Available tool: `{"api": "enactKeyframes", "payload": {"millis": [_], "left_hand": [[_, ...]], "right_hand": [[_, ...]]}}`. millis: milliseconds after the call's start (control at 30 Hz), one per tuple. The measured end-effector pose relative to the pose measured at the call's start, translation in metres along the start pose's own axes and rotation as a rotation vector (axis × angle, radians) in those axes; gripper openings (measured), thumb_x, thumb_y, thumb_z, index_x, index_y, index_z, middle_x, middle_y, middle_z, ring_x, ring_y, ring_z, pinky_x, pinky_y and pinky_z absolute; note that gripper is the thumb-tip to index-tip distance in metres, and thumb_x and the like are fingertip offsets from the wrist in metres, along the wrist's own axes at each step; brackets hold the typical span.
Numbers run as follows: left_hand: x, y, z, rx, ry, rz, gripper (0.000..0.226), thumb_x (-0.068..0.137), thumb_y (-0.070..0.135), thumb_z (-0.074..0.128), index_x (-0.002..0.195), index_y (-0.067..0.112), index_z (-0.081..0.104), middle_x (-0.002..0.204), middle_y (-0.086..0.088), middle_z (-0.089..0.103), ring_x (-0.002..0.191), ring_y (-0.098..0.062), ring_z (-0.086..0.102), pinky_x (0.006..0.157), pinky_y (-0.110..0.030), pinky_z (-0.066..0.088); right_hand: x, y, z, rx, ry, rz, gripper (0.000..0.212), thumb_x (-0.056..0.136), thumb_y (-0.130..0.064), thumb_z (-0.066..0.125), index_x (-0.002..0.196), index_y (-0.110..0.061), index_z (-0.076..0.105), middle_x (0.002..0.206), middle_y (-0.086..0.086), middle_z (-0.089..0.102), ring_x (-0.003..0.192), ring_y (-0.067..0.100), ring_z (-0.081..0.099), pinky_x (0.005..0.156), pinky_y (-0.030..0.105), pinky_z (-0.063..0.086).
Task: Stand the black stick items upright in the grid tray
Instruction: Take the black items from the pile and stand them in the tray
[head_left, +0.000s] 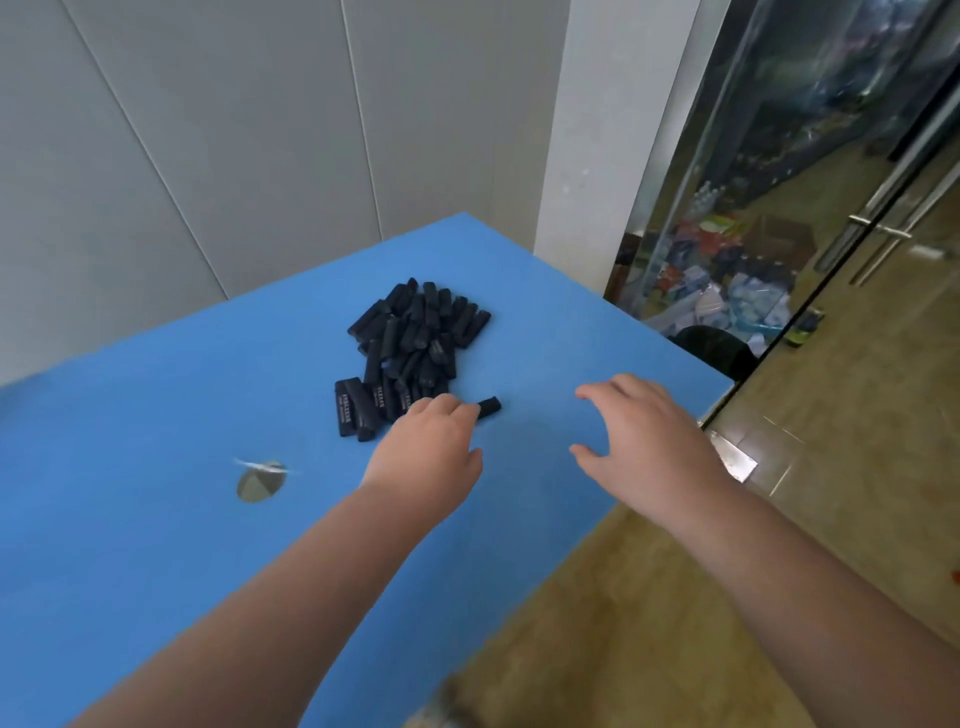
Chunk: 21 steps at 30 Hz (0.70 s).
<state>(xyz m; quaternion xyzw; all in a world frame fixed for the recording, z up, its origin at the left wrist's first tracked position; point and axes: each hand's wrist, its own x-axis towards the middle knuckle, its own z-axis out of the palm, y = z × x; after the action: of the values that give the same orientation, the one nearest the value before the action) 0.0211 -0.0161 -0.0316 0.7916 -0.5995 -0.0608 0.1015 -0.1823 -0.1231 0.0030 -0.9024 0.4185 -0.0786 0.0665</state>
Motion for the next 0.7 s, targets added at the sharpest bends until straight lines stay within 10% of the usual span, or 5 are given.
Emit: {"api": "enactKeyframes", "payload": {"millis": [700], "left_hand": [[0.107,0.012,0.014,0.272,-0.176,-0.316,0.01,0.083,0.024,0.051,0.075,0.019,0.055,0.074,0.004,0.053,0.069,-0.019,0.05,0.077,-0.032,0.04]], "right_hand": [[0.169,0.043,0.041,0.13,-0.178,-0.336,0.05,0.091,-0.045,0.064,0.136,-0.027,0.052,0.128,-0.007,0.052,0.124,0.019,0.047,0.098,0.035,0.046]]}}
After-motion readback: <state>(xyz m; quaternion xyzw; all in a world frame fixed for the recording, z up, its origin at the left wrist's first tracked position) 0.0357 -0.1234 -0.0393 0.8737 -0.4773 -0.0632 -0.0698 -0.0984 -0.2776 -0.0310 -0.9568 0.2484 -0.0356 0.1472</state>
